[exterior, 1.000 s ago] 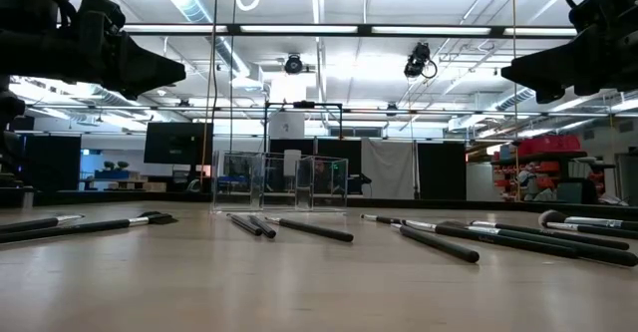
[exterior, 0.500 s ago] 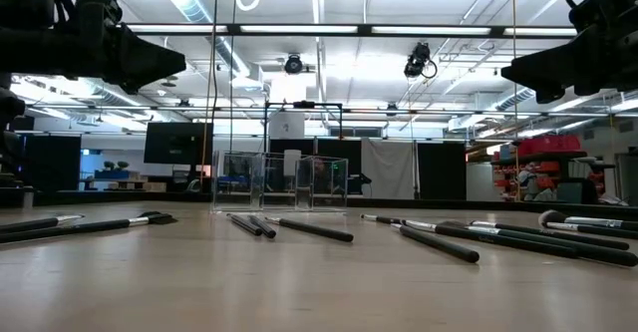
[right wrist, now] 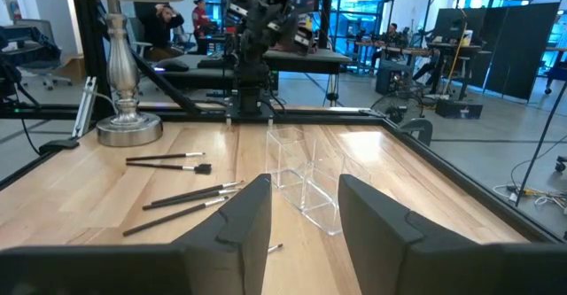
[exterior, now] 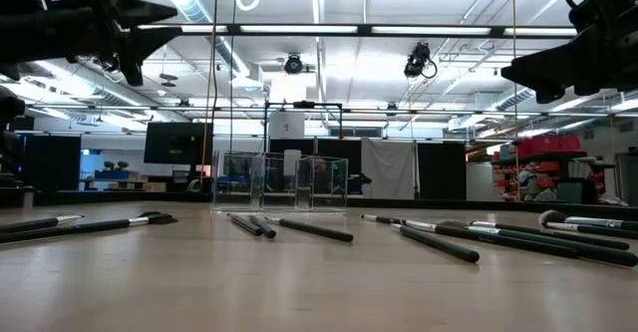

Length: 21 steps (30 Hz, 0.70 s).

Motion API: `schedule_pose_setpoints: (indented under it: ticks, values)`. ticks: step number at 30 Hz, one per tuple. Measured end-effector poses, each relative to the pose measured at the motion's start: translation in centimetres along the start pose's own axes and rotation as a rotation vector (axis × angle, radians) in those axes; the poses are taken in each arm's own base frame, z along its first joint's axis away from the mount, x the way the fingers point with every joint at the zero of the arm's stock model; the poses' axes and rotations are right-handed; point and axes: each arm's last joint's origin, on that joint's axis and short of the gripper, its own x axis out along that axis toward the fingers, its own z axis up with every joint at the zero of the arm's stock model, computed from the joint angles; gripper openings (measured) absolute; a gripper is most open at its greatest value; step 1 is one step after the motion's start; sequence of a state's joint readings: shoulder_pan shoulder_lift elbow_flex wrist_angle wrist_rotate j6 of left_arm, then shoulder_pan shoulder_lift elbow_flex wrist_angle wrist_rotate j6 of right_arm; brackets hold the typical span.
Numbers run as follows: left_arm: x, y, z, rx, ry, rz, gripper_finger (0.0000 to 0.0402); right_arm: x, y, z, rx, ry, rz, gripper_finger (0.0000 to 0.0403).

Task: Put items in baskets/containers
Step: Put the black blush brush into the transparent organizer

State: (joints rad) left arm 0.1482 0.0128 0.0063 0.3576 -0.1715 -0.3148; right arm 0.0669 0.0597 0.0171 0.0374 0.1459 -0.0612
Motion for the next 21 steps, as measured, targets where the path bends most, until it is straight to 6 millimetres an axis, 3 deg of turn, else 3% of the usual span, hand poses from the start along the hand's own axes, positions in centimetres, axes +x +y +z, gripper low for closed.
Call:
schedule_pose_setpoints:
  ticks: [10,21]
  values:
    - [-0.1,1.0,-0.4,0.219,0.004,0.304,0.0142,0.0,0.0,0.0,0.0,-0.001,0.0,0.0137]
    - [-0.2,1.2,-0.9,0.25,0.056,0.322,0.0142,0.0,0.0,0.0,0.0,0.0,0.0,0.0137]
